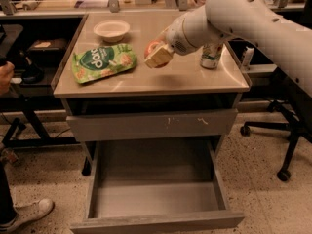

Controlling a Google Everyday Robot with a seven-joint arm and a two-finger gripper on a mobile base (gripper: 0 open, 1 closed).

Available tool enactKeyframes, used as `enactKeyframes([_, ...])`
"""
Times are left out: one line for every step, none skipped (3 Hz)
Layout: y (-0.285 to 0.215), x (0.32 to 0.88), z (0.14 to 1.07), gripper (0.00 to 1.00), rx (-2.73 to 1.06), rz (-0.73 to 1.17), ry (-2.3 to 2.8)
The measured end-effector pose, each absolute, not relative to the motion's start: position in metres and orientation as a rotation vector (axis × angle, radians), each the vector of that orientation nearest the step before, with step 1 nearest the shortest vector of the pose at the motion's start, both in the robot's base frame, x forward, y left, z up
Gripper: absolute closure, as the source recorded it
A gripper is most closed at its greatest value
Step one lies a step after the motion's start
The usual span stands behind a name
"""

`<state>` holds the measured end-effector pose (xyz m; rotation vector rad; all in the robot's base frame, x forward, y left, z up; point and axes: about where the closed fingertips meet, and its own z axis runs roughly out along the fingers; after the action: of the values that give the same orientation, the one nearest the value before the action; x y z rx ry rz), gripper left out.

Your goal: Pick apple from middle drawer and place on counter

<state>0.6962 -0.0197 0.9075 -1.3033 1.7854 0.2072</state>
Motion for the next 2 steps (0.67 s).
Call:
enactKeyframes([-0.017, 0.718, 0.896, 1.00, -1.306, 0.234, 1.809])
enactKeyframes([-0.012, 0.735, 0.878, 1.00, -1.326, 0.259, 1.846])
